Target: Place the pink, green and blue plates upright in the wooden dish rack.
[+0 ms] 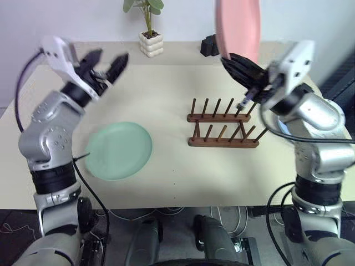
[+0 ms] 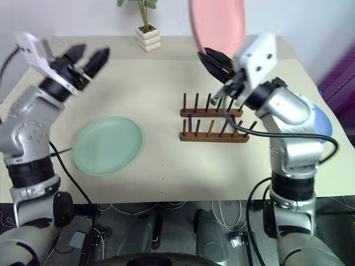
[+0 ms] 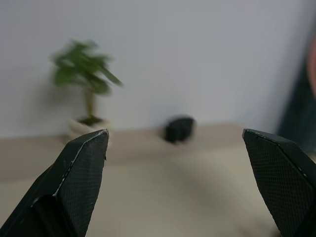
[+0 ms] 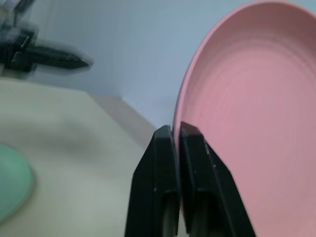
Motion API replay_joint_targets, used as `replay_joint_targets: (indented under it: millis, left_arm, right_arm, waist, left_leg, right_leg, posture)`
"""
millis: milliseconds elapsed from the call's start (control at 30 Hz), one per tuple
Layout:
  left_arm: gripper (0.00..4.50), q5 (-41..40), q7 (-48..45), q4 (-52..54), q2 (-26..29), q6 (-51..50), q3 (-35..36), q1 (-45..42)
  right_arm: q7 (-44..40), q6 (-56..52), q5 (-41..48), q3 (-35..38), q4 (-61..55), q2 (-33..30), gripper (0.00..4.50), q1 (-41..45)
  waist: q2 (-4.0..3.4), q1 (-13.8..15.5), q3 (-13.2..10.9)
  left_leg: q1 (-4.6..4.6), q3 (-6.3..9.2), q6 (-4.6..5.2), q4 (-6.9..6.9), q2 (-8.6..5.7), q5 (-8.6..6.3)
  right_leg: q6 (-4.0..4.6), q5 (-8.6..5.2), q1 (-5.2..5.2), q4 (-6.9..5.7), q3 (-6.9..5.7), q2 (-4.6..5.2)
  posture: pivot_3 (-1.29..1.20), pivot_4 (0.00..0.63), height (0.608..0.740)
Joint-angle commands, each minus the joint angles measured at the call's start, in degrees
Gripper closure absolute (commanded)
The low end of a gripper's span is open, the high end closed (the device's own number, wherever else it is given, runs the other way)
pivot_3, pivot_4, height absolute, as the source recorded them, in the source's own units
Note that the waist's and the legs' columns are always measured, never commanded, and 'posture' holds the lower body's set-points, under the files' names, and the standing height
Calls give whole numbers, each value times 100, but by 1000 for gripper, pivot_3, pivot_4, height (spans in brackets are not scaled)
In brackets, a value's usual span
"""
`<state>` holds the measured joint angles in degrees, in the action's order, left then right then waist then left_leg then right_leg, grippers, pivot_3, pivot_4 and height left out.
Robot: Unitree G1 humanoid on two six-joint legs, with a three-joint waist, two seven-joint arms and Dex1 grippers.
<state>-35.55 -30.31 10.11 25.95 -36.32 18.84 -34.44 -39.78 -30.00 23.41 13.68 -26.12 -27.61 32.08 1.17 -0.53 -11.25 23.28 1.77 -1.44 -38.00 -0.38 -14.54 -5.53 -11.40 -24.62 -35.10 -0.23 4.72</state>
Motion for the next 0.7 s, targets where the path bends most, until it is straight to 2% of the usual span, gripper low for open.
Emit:
replay_joint_targets:
  millis: [33, 233, 333, 467, 700]
  left_arm:
    - [44, -564, -889, 780, 187, -161, -399, 540]
    - [44, -521, -1457, 959, 361, -156, -1034, 1122]
    - [44, -463, -1568, 878, 396, -168, -1229, 1195]
    - [44, -417, -1794, 894, 487, -139, -1474, 1292]
    - [44, -221, -1975, 905, 582, -83, -1860, 1440]
  right_arm:
    - [6, -744, 1505, 1124, -546, -273, 4500, -383]
    - [390, -1271, 2729, 2224, -156, -652, 4500, -969]
    - [269, -1457, 3260, 2470, -51, -881, 4500, -1268]
    - [171, -1569, 3928, 2515, 35, -1042, 4500, -1390]
    - [18, -1657, 4569, 2351, 431, -1248, 4500, -1442]
  waist:
    - [-2, -5, -1]
    - [-8, -17, 1]
    - [-9, -10, 2]
    - [-10, -26, 2]
    - [-10, -2, 2]
  left_leg:
    - [0, 0, 1, 2, 3, 0]
    - [-10, -5, 2, 3, 9, -1]
    - [-10, -7, 2, 2, 9, -1]
    - [-10, -8, 3, 2, 9, -1]
    - [-8, -8, 4, 1, 9, -2]
  right_leg:
    - [1, 0, -1, 0, 0, 0]
    - [28, -8, 1, -4, 1, -8]
    - [29, -9, 3, -2, 1, -8]
    - [28, -9, 3, -1, 3, -8]
    - [28, -10, 3, 1, 3, -8]
  posture:
    - [0, 150, 740]
    - [0, 150, 740]
    - [0, 150, 740]
    - [0, 150, 740]
    - [0, 150, 740]
